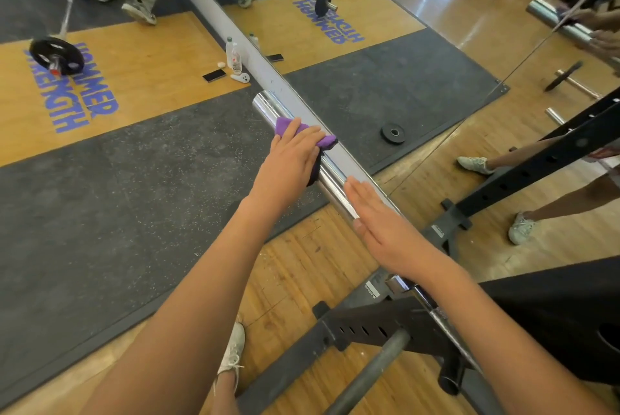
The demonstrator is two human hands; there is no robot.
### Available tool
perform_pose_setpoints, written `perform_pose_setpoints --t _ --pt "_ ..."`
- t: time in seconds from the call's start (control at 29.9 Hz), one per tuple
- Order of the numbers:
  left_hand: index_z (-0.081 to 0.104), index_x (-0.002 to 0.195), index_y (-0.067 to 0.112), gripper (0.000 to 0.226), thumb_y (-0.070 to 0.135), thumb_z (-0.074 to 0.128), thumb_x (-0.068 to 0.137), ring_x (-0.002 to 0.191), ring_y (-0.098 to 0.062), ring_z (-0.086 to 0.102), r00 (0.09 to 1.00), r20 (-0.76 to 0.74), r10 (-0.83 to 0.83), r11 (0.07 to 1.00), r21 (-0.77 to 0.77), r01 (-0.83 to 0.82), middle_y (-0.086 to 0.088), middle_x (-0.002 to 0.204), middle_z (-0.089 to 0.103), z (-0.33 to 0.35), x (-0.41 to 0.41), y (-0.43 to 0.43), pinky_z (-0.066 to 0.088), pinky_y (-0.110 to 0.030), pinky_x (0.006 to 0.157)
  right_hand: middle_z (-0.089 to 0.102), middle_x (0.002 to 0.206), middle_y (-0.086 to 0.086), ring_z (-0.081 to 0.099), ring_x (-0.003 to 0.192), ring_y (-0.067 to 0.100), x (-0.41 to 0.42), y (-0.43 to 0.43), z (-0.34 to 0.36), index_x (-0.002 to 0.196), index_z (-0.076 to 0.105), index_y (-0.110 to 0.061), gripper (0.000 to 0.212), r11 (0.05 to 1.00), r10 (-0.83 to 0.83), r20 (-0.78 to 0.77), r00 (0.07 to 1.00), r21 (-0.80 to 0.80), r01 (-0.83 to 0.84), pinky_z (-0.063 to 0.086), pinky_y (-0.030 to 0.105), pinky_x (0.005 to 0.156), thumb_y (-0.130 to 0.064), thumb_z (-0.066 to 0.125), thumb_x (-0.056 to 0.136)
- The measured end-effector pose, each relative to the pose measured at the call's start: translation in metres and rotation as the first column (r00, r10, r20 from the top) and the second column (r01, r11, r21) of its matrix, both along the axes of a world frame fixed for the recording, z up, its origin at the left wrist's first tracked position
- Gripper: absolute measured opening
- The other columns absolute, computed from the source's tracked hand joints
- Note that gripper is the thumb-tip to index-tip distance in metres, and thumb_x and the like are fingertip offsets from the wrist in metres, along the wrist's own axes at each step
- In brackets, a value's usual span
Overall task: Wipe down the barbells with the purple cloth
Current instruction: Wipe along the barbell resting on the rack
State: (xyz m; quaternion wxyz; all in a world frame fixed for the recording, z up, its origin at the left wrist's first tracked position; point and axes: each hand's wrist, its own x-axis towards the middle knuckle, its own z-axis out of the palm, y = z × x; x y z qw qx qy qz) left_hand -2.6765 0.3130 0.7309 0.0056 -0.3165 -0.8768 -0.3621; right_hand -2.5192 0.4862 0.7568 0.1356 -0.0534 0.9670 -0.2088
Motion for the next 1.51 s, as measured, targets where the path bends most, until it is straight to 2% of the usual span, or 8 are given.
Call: perform_pose_setpoints --t 0.17,0.3,0.4,0.64,0.9,1.04,1.27,1.51 --pt "0.059 0.128 0.016 0.032 0.015 0.034 0.108 0.154 -0.027 0.014 0.992 -0.023 0.124 0.979 -0.162 -0.126 -0.003 0.142 0.057 0.011 -0.019 0.023 0.012 -0.055 0.121 -0.028 0.16 -0.012 -0.033 0.145 0.006 0.003 -0.007 0.002 0.151 -0.019 -0.024 0.062 0.996 0.024 -0.009 1.0 0.089 -0.023 -0.014 0.02 0.12 -0.023 0.027 0.11" --pt "0.058 0.128 0.014 0.032 0.012 0.035 0.106 0.154 -0.03 0.016 0.979 -0.015 0.203 0.976 -0.082 -0.203 -0.003 0.142 0.055 0.006 0.008 0.031 0.017 -0.059 0.119 -0.023 0.165 -0.002 -0.031 0.149 0.017 0.008 -0.014 -0.007 0.157 -0.014 -0.017 0.064 0.963 0.055 -0.1 0.994 0.267 -0.026 -0.005 0.034 0.125 -0.032 0.015 0.102" --pt "0.054 0.136 0.014 0.037 0.014 0.032 0.106 0.154 -0.03 0.016 0.989 -0.009 0.149 0.988 -0.032 -0.149 -0.003 0.146 0.051 0.004 0.022 0.026 0.019 -0.058 0.118 -0.018 0.168 0.0 -0.023 0.153 0.023 0.009 -0.019 -0.013 0.161 -0.006 -0.015 0.07 0.951 0.04 -0.114 0.993 0.309 -0.003 0.003 0.04 0.126 -0.031 0.028 0.102" --pt "0.057 0.132 0.014 0.037 0.017 0.029 0.107 0.153 -0.028 0.018 0.982 -0.019 0.186 0.975 -0.121 -0.187 -0.004 0.144 0.054 0.005 -0.013 0.025 0.017 -0.056 0.12 -0.022 0.165 -0.006 -0.026 0.152 0.019 0.009 -0.02 -0.006 0.157 -0.012 -0.02 0.069 0.968 0.031 -0.108 0.994 0.25 -0.003 0.002 0.039 0.127 -0.039 0.013 0.096" --pt "0.058 0.134 0.017 0.036 0.019 0.038 0.105 0.151 -0.027 0.023 0.993 -0.092 0.079 0.997 0.001 -0.079 0.0 0.144 0.055 -0.009 0.015 0.018 0.015 -0.05 0.12 -0.013 0.168 -0.002 -0.018 0.154 0.021 0.007 -0.02 -0.009 0.161 -0.003 -0.015 0.075 0.971 0.028 -0.12 0.992 0.238 0.001 0.01 0.044 0.127 -0.036 0.031 0.097" --pt "0.061 0.133 0.016 0.035 0.024 0.04 0.105 0.151 -0.027 0.024 0.987 -0.062 0.15 0.988 -0.021 -0.151 -0.001 0.144 0.056 -0.001 -0.024 0.013 0.013 -0.05 0.121 -0.02 0.165 -0.007 -0.022 0.153 0.017 0.007 -0.02 -0.01 0.157 -0.013 -0.021 0.075 0.977 0.026 -0.122 0.992 0.214 0.001 0.007 0.042 0.127 -0.042 0.02 0.092" --pt "0.059 0.136 0.016 0.04 0.021 0.043 0.1 0.154 -0.029 0.014 0.948 0.039 0.317 0.947 0.048 -0.318 -0.003 0.156 0.044 -0.004 -0.03 0.025 0.015 -0.057 0.121 -0.017 0.167 -0.003 -0.023 0.153 0.019 0.007 -0.019 -0.013 0.158 -0.011 -0.018 0.08 0.971 0.04 -0.124 0.991 0.238 -0.01 0.009 0.045 0.127 -0.042 0.033 0.096" --pt "0.051 0.143 0.013 0.043 0.02 0.037 0.103 0.154 -0.029 0.013 0.978 -0.008 0.21 0.974 0.093 -0.209 -0.005 0.158 0.039 -0.012 0.028 0.028 0.017 -0.052 0.12 -0.017 0.167 -0.002 -0.022 0.153 0.02 0.006 -0.021 -0.009 0.159 -0.01 -0.017 0.084 0.958 0.053 -0.118 0.992 0.287 -0.017 0.006 0.043 0.127 -0.044 0.039 0.095"
